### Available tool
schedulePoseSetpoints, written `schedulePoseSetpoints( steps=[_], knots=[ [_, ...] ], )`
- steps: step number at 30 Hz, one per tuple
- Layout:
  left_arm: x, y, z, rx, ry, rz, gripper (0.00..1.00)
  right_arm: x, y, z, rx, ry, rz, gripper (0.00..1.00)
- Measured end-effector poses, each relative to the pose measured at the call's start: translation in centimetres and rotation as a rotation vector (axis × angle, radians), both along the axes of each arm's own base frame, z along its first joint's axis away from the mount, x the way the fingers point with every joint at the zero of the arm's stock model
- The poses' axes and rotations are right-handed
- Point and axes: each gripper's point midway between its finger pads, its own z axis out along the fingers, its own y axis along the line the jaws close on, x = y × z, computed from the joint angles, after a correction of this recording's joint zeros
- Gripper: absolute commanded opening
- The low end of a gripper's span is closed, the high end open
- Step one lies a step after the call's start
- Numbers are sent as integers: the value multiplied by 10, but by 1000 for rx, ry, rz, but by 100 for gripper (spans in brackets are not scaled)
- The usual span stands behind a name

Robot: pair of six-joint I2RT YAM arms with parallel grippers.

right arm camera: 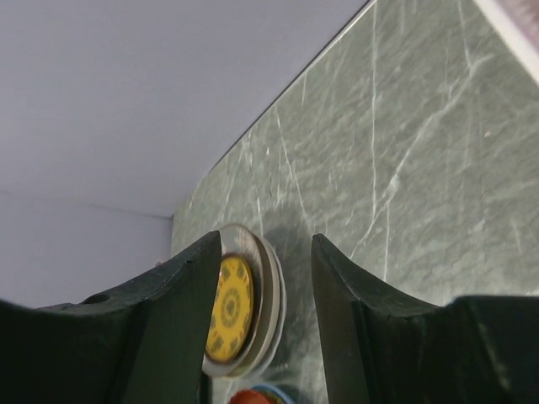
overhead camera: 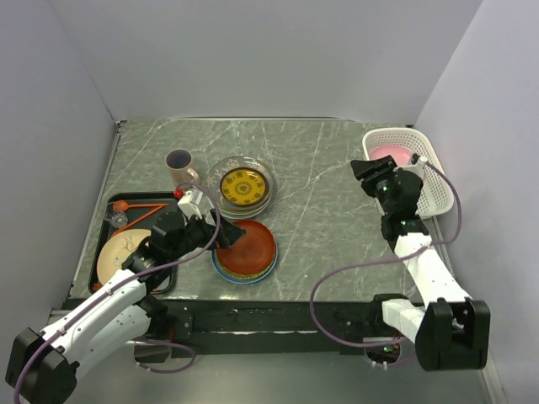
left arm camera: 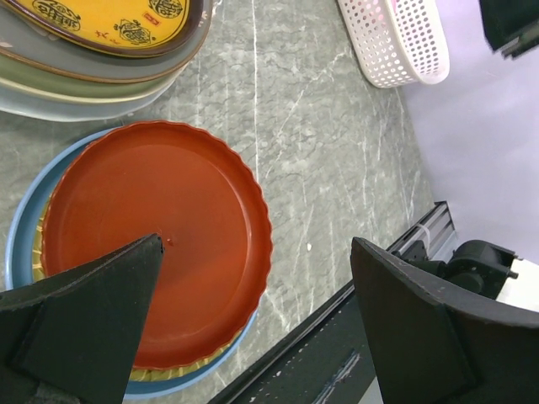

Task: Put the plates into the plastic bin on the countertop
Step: Pick up the plate at the center of the board.

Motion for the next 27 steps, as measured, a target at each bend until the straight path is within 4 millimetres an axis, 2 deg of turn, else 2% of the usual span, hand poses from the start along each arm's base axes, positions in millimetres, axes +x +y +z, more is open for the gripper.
schedulePoseSetpoints(
  steps=[10, 15, 20, 27],
  knots=[
    [-1, -1, 6, -29, 5, 5, 99, -52, 23, -5, -54, -15, 66, 57],
    [-2, -2, 6, -39, 14, 6, 99, -74, 36, -25, -70, 16, 110, 60],
    [-2, -2, 6, -43, 20, 8, 99, -87, 40, -46, -84, 68, 135, 61],
    [0, 7, 0, 10, 47, 51, 99, -91, 53, -54, -91, 92, 192, 63]
  ],
)
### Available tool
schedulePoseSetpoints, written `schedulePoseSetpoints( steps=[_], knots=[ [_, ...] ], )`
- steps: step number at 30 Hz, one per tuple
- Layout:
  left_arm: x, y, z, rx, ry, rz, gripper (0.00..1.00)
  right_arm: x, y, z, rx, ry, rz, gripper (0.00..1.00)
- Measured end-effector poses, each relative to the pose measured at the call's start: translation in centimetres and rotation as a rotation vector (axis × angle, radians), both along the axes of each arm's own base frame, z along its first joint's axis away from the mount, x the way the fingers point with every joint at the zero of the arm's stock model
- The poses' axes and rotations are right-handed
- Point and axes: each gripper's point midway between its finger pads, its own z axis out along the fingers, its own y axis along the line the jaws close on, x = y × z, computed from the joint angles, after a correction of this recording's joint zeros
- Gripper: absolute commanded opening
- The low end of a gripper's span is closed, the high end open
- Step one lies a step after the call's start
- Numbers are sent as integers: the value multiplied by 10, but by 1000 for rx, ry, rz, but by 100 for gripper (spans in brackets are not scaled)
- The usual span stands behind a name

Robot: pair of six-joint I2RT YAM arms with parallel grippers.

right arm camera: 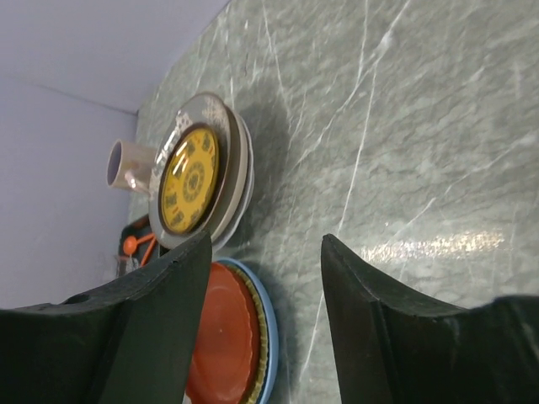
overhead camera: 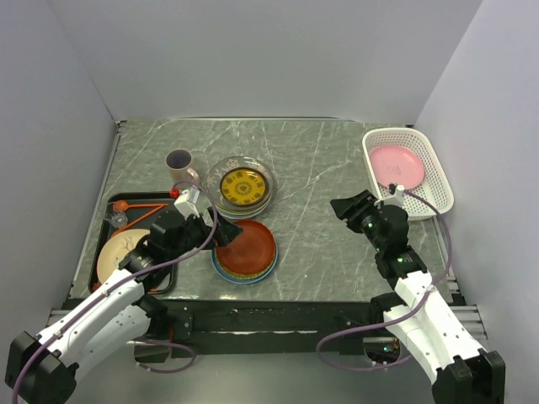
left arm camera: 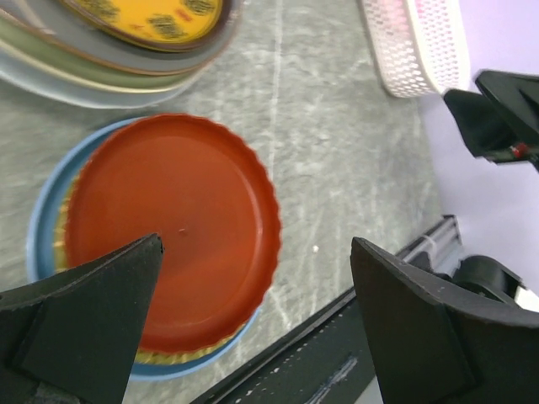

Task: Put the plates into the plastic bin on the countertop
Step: Pick up the plate at the center of the board.

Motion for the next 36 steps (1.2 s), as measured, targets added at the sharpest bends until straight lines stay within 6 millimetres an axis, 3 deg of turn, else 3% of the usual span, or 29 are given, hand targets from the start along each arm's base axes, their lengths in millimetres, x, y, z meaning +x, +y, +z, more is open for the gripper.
schedulePoseSetpoints(
  steps=[7, 16, 26, 36],
  knots=[
    [3, 16, -9, 72, 43, 81, 99, -9, 29, -16, -30, 53, 107, 64],
    [-3, 24, -30, 109, 143, 121, 99, -25, 85, -53, -110, 185, 297, 64],
    [-12, 34, -38, 127, 197, 161, 99, -28, 144, -73, -206, 254, 467, 64],
    [-18, 39, -28, 94, 179, 175, 99, -35, 163, -110, -279, 348, 532, 62]
  ],
)
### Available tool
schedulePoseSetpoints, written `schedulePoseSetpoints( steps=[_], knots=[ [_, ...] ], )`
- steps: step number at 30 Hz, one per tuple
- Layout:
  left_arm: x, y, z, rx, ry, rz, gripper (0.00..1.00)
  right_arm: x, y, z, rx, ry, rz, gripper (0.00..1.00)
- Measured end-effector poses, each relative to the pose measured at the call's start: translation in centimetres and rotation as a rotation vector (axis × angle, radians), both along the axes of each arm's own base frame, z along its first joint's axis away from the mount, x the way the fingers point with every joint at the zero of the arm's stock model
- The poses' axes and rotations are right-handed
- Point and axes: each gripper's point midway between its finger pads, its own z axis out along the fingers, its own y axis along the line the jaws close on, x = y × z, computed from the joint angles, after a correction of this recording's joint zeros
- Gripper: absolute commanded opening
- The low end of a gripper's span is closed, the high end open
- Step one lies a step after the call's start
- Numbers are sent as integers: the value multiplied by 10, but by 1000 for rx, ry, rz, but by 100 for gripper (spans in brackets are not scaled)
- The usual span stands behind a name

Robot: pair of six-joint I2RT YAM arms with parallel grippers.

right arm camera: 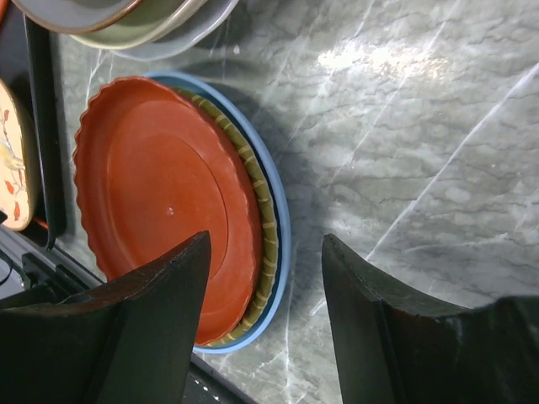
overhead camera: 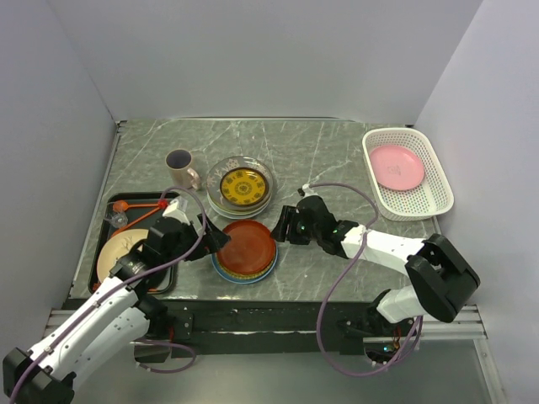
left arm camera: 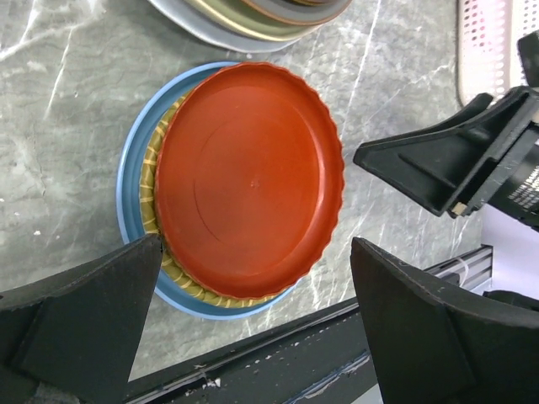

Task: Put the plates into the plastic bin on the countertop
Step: Pick up the plate at the center of the board.

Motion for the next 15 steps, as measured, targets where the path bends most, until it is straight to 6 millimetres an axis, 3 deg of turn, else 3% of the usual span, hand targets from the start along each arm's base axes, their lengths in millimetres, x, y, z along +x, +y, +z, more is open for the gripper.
schedulePoseSetpoints(
  steps=[15],
  knots=[
    [-3, 2, -10, 22, 41, 2, 99, -4, 5, 1, 9, -3, 24, 54]
  ],
)
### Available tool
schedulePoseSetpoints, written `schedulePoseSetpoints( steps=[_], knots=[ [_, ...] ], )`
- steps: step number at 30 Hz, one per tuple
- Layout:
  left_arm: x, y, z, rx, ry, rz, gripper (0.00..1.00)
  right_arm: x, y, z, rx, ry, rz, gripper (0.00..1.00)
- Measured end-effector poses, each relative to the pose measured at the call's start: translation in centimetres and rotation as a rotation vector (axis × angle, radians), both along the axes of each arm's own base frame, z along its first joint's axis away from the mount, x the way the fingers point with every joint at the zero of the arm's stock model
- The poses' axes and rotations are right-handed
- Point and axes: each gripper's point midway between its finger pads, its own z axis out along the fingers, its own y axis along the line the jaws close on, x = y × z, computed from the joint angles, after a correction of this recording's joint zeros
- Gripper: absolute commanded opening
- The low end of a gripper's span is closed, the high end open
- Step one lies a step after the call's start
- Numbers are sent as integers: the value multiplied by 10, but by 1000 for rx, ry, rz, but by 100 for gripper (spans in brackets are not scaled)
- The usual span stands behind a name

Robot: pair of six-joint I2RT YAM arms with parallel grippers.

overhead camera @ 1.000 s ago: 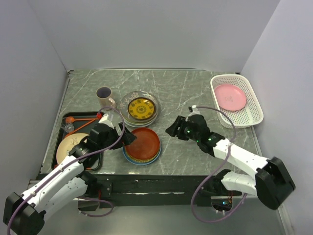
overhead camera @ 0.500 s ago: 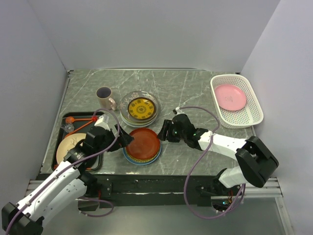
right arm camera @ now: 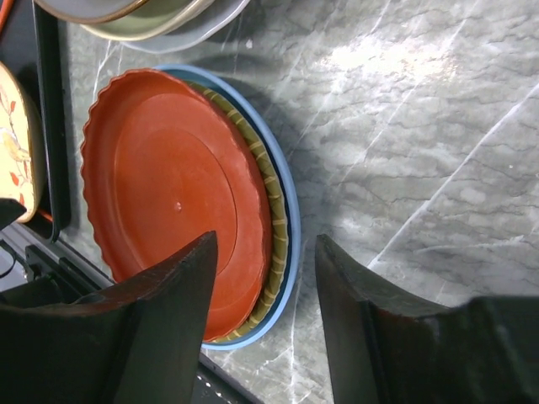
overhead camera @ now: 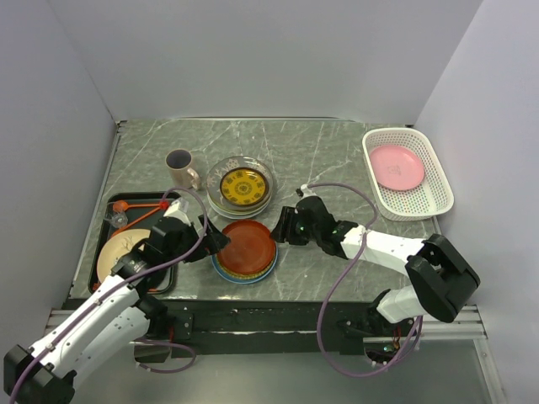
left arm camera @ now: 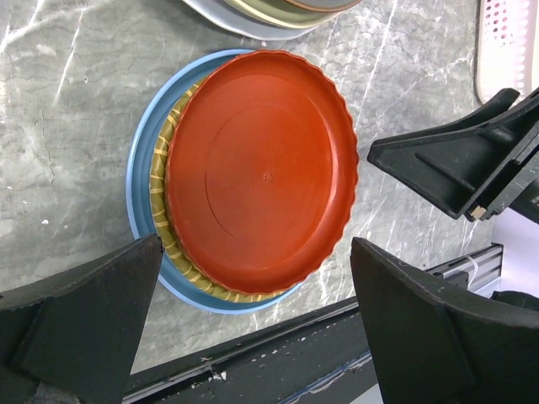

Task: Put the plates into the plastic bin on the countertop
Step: Pick up the plate at the center of the board.

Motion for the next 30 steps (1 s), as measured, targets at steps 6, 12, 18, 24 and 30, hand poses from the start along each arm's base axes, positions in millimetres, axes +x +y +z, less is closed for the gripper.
schedulePoseSetpoints(
  steps=[6, 12, 18, 24, 30],
  knots=[
    [1, -1, -6, 10, 18, -1, 99, -4, 4, 0, 2, 1, 18, 49],
    [2, -2, -6, 7, 19, -6, 99, -5, 4, -3, -5, 6, 24, 43],
    [4, -4, -6, 6, 15, -10, 99, -8, 4, -12, -26, 24, 32, 39],
    [4, -5, -12, 18, 32, -12, 99, -11, 4, -24, -54, 47, 39, 37],
    [5, -6, -13, 13, 27, -19, 99, -11, 9, -22, -51, 44, 47, 33]
  ],
)
